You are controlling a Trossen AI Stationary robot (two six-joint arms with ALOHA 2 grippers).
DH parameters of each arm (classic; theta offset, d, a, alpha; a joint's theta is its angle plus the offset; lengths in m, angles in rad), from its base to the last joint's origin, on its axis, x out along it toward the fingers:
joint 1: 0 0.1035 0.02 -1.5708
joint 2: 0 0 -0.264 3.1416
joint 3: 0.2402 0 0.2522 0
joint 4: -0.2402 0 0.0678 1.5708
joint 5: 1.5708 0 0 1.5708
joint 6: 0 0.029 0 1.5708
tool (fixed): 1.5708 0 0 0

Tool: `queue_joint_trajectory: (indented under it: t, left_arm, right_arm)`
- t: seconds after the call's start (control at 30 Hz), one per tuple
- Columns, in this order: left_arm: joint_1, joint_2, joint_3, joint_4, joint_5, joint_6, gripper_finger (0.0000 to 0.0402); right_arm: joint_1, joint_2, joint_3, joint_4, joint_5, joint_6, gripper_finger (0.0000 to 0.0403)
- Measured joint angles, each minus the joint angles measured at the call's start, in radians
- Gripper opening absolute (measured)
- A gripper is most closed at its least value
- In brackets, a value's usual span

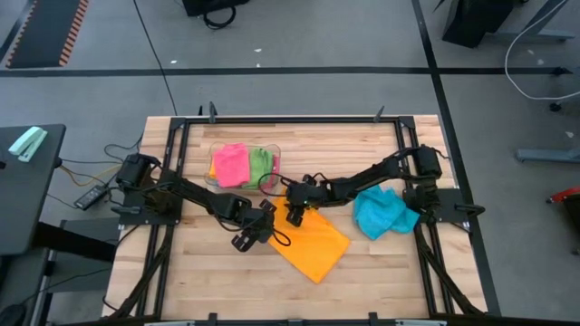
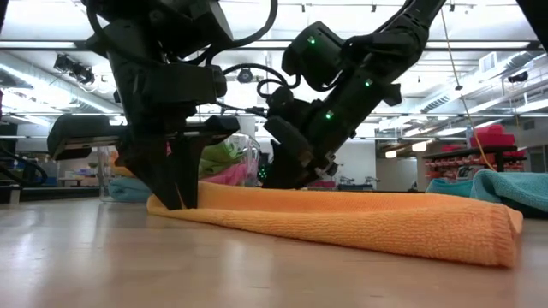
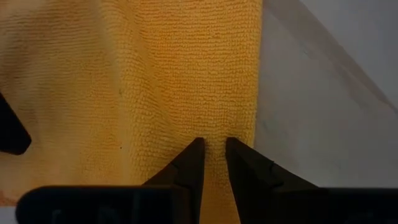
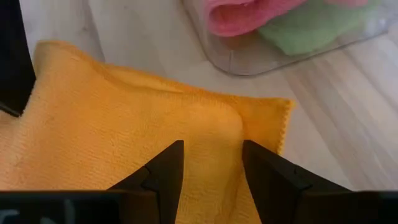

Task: Fold microfiber towels
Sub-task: Fold the orange microfiber towel

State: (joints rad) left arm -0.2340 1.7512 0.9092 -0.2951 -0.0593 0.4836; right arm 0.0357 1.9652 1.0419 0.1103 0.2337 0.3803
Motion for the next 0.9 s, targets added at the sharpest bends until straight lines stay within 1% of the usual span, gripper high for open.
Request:
queue_joint_trajectory:
  t: [0.13,0.23,0.43,0.53,0.63,0.77,0.9]
  left_arm:
    - [0.000,0.000,0.000,0.006,-0.001,0.002,0.0081]
    - [0.000,0.000,0.000,0.006,-0.002,0.004,0.0084]
    - [0.000,0.000,0.000,0.007,-0.002,0.010,0.0077]
    - [0.000,0.000,0.000,0.007,0.000,0.010,0.0074]
    - [0.000,0.000,0.000,0.008,0.000,0.010,0.0075]
    - [0.000,0.000,0.000,0.008,-0.001,0.010,0.0079]
    - [0.000,0.000,0.000,0.008,0.000,0.009,0.0077]
  right_arm:
    - [-0.014,0.000,0.000,0.038,-0.056,-0.011,0.0163]
    - [-0.016,0.003,0.000,0.046,-0.066,-0.012,0.0150]
    - [-0.020,0.005,-0.001,0.061,0.004,-0.045,0.0136]
    - [-0.020,0.010,-0.001,0.104,0.007,-0.075,0.0138]
    - [-0.020,0.050,-0.002,0.109,0.017,-0.080,0.0142]
    - [-0.019,0.096,0.001,0.183,0.009,-0.065,0.0149]
    - [-0.014,0.102,0.002,0.183,0.020,-0.062,0.0151]
